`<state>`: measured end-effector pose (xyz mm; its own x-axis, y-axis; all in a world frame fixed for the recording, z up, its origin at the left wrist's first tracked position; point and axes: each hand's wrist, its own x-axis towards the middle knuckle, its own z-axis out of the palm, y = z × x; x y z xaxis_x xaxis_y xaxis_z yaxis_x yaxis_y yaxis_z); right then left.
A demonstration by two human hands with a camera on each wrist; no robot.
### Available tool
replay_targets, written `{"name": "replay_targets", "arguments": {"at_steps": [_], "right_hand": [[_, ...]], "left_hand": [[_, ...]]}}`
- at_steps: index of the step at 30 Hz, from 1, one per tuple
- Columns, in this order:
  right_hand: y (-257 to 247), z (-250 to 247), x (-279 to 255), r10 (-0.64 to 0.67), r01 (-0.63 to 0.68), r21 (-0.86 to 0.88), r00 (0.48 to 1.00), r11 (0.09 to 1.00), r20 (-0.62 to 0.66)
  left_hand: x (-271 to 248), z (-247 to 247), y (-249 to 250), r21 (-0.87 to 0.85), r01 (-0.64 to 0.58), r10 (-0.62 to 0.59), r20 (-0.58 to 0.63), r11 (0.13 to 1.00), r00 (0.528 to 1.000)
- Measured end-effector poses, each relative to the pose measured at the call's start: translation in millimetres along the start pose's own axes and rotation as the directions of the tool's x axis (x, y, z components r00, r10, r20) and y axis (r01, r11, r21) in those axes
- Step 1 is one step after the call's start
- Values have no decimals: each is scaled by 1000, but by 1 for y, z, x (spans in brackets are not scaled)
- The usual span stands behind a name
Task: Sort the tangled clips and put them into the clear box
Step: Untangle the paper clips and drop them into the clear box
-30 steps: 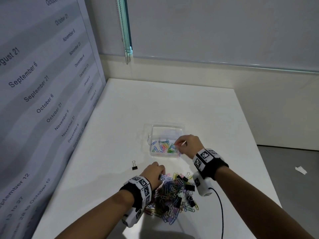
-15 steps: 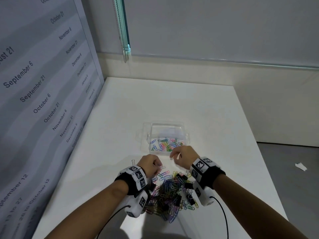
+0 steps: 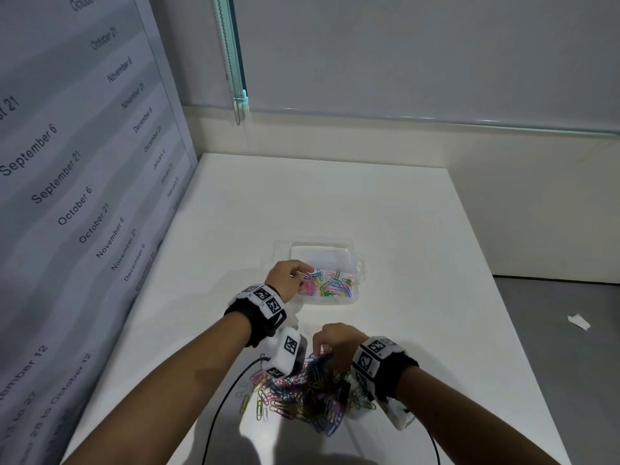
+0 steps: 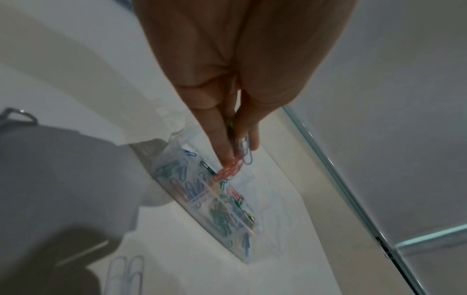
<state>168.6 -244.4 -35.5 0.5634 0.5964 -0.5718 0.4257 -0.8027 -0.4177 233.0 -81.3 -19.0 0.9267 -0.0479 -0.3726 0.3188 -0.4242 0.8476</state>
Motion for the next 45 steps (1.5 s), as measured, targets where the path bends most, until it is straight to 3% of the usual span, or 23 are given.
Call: {"name": "replay_targets", "arguments": {"at_steps": [7, 11, 14, 17, 20, 22, 25, 28, 33, 38, 42, 45], "right_hand": [[-1, -23, -5, 116, -100, 184, 990, 978, -79], [4, -37, -10, 113, -53, 230, 960, 972, -258], [7, -56, -10, 167, -44, 302, 903, 952, -396], [9, -78, -6, 268, -50, 390, 805, 920, -529], [16, -89, 0, 325, -48, 430, 731, 901, -600], [20, -89, 3, 378, -55, 494, 718, 868, -585], [22, -81, 3, 366, -75, 479, 750, 874, -551], [18, -62, -3, 253, -72, 357, 834, 931, -491], [1, -29, -12, 88, -62, 151, 981, 987, -172], [-7, -3, -10, 62, -61, 39, 998, 997, -3], [-10, 7, -10, 16, -15, -53, 999, 998, 33], [-11, 5, -9, 33, -33, 0, 999, 999, 23]], "left_hand": [[0, 1, -8, -85, 120, -115, 56, 989, 992], [-10, -3, -9, -28, 50, -49, 38, 998, 998], [-26, -5, -7, -2, -54, 54, 37, 999, 998], [-44, -3, -9, 163, -116, 98, 113, 980, 989], [-60, 0, -21, 285, -135, 67, 238, 949, 969], [-70, 0, -28, 382, -147, 8, 343, 912, 939], [-80, 1, -35, 543, -232, -47, 451, 807, 891], [-85, 5, -44, 622, -266, -76, 467, 737, 881], [-89, 14, -57, 659, -323, -29, 463, 679, 886], [-90, 16, -61, 653, -321, -4, 445, 686, 895], [-93, 10, -59, 573, -269, 58, 360, 774, 931], [-95, 1, -56, 498, -203, 67, 278, 843, 958]]}}
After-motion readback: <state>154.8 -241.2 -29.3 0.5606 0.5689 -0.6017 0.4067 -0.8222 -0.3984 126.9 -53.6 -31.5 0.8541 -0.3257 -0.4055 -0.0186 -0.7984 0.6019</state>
